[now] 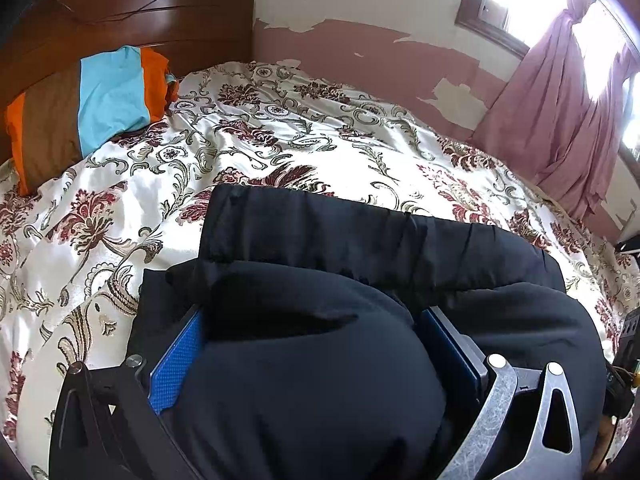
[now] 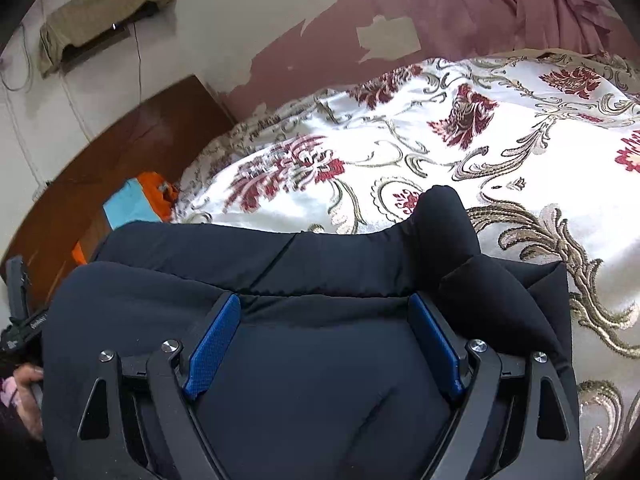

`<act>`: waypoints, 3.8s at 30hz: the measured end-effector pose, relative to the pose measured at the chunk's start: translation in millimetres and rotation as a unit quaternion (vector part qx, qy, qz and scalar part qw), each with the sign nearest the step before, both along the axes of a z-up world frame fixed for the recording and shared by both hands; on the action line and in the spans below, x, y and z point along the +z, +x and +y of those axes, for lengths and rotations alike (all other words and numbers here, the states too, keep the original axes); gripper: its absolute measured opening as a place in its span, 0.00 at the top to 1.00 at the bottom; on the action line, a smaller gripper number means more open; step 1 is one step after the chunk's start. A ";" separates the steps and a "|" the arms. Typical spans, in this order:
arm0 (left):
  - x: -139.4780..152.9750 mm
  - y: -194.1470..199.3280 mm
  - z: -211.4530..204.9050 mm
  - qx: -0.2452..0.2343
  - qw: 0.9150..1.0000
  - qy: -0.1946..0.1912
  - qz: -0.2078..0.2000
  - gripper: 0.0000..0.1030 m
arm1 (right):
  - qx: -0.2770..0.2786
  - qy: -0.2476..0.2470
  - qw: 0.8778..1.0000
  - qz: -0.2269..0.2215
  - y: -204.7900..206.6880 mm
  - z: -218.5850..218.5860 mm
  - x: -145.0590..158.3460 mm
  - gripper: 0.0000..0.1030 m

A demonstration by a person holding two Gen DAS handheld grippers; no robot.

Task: Fold large clothes

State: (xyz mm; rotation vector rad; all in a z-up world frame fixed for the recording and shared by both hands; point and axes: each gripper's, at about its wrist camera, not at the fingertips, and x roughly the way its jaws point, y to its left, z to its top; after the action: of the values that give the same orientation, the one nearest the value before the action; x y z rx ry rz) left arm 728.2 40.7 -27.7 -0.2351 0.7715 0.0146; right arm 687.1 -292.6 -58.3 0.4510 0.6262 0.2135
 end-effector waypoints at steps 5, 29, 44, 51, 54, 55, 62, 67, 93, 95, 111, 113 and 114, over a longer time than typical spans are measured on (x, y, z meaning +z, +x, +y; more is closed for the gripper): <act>-3.0 -18.5 16.2 -0.003 0.997 -0.054 -0.047 0.00 | -0.013 0.016 0.999 -0.050 -21.2 -3.3 4.7 0.21; -4.3 -120.1 69.3 -0.048 0.989 -0.115 -0.081 0.00 | -0.092 -0.057 0.993 -0.040 -127.4 -52.1 64.2 0.07; -38.7 -108.4 96.6 -0.056 0.977 -0.202 -0.037 0.00 | 0.029 -0.106 0.989 0.100 -81.4 -70.7 12.9 0.07; -38.2 -110.9 93.5 -0.055 0.978 -0.196 -0.041 0.00 | 0.067 -0.114 0.983 0.128 -64.4 -58.2 3.1 0.01; -38.5 -112.0 92.9 -0.056 0.978 -0.195 -0.043 0.00 | 0.086 -0.103 0.983 0.124 -61.0 -55.6 3.1 0.01; -38.8 -112.3 92.9 -0.057 0.978 -0.195 -0.044 0.00 | 0.095 -0.098 0.983 0.122 -60.1 -53.1 2.1 0.01; -41.0 -111.6 94.1 -0.062 0.976 -0.201 -0.047 0.00 | 0.132 -0.065 0.982 0.118 -63.4 -46.6 -6.2 0.01; -40.6 -111.7 93.2 -0.063 0.976 -0.203 -0.048 0.00 | 0.132 -0.066 0.983 0.105 -69.0 -47.5 -9.7 0.01; -41.2 -110.9 90.3 -0.091 0.973 -0.205 -0.051 0.12 | 0.111 -0.072 0.986 0.103 -102.8 -32.7 -0.6 0.53; -41.0 -112.1 90.2 -0.106 0.969 -0.217 -0.051 0.27 | 0.104 -0.061 0.988 0.098 -110.2 -32.9 0.9 0.62; 30.1 -155.7 66.9 -0.084 0.971 -0.211 -0.076 0.80 | 0.036 -0.092 0.994 0.055 -186.2 -0.8 89.1 0.85; 46.5 -164.5 56.9 -0.089 0.973 -0.194 -0.086 0.80 | 0.034 -0.093 0.994 0.039 -203.4 -6.1 107.6 0.85; 54.6 -169.9 50.3 -0.094 0.975 -0.181 -0.090 0.80 | 0.035 -0.101 0.994 0.029 -213.4 -7.8 117.9 0.86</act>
State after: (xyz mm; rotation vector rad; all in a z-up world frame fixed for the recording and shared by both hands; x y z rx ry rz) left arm 558.3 91.0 26.9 -0.5019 0.6085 -0.3259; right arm 473.7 -300.4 59.5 0.2403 0.7141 0.2014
